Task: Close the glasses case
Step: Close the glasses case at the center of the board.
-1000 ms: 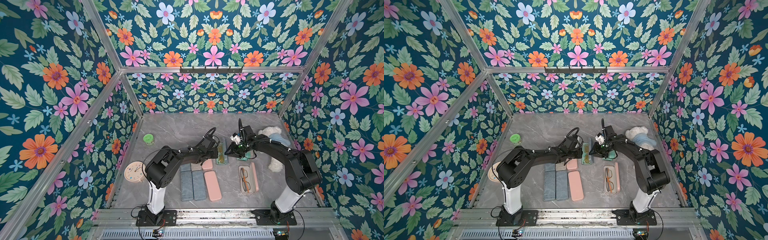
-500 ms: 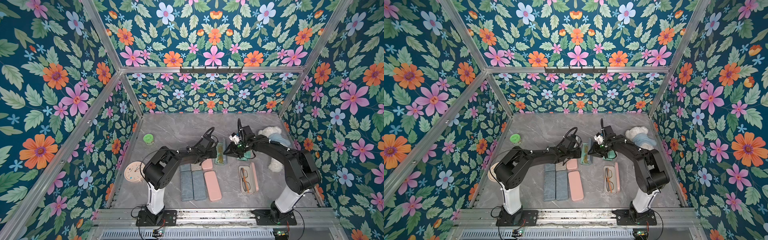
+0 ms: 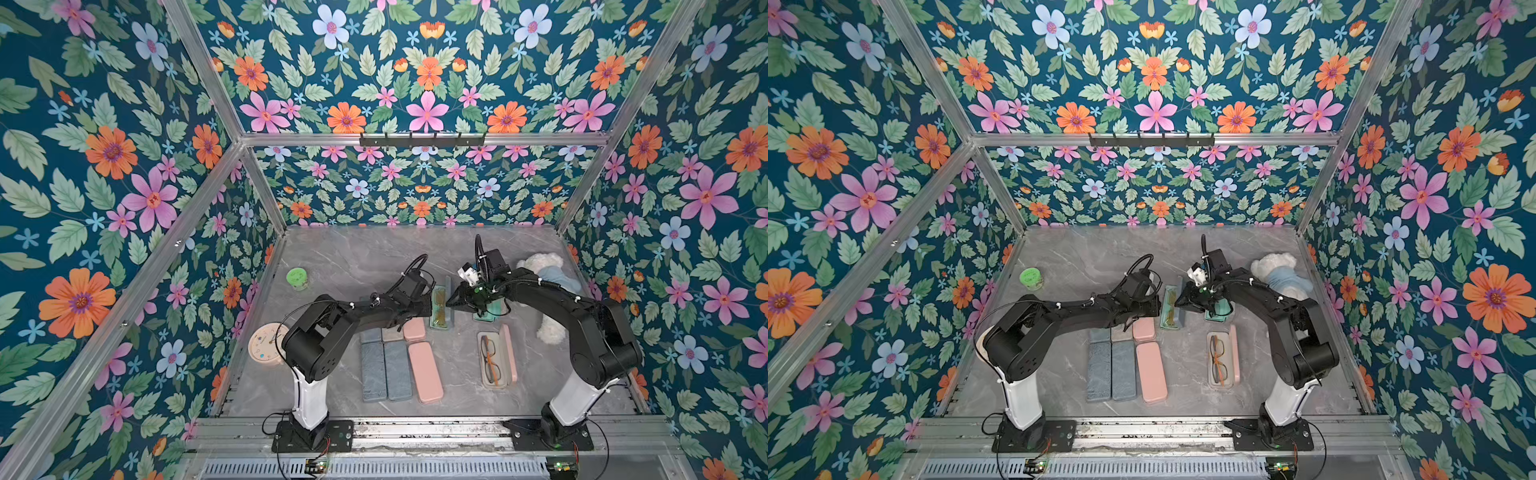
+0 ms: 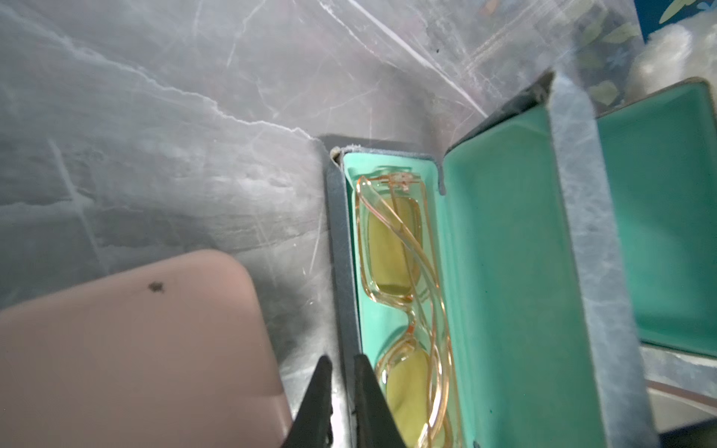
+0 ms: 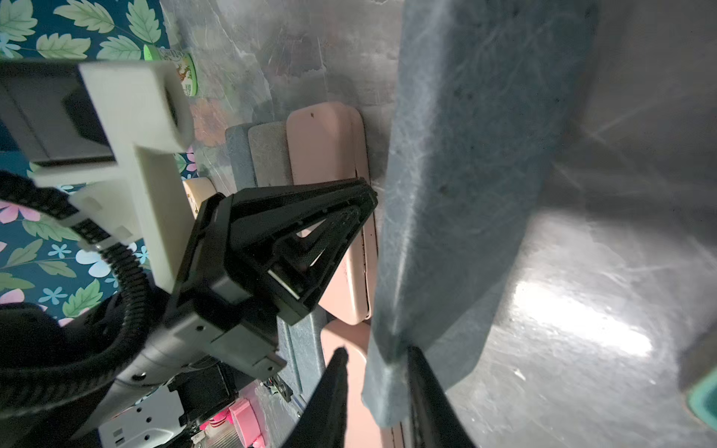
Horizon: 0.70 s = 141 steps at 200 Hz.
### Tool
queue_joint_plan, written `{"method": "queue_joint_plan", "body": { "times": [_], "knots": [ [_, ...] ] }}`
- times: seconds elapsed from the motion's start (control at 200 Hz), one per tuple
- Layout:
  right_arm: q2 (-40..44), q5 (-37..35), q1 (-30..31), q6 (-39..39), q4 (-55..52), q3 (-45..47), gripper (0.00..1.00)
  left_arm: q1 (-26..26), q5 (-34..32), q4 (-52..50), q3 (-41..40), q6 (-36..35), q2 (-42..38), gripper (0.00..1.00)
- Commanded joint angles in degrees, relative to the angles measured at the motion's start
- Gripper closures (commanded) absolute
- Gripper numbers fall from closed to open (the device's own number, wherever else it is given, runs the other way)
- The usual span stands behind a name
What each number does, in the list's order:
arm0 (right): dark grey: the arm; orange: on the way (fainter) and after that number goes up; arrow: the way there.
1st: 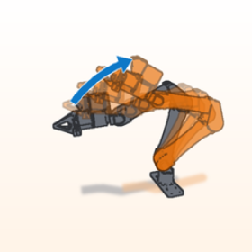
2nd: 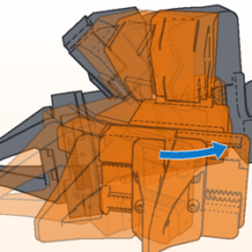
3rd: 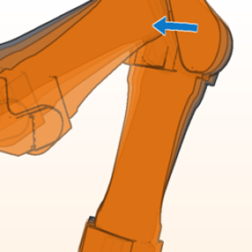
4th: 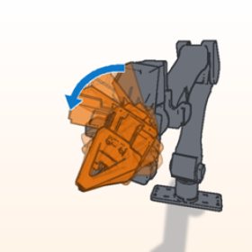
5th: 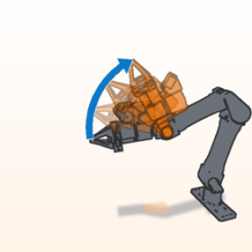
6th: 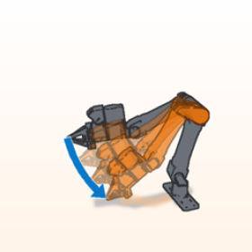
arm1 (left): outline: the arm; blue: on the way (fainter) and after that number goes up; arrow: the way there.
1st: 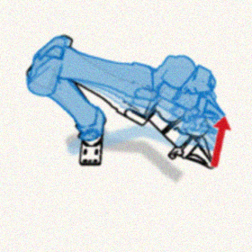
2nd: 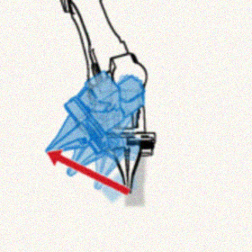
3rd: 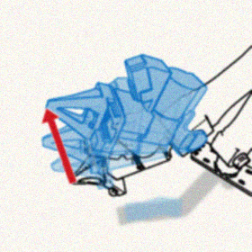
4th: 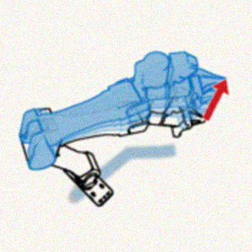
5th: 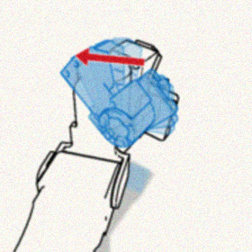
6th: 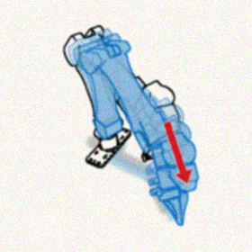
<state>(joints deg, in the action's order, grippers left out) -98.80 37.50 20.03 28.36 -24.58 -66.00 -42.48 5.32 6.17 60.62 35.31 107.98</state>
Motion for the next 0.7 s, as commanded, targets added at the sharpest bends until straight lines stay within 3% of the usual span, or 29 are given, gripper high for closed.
{"method": "queue_joint_plan", "body": {
  "times": [0.0, 0.7],
  "knots": [
    [0.59, 1.00, 0.03, 0.30, -0.75, -0.53, 0.71, 0.22, -2.60, -2.41, -0.54, -0.94, -0.82, 0.79],
    [-0.46, 0.19, 0.09, -0.41, -1.35, -0.78, 0.75, 0.03, 0.46, -0.11, -0.64, -2.00, -1.57, 0.82]
  ]
}}
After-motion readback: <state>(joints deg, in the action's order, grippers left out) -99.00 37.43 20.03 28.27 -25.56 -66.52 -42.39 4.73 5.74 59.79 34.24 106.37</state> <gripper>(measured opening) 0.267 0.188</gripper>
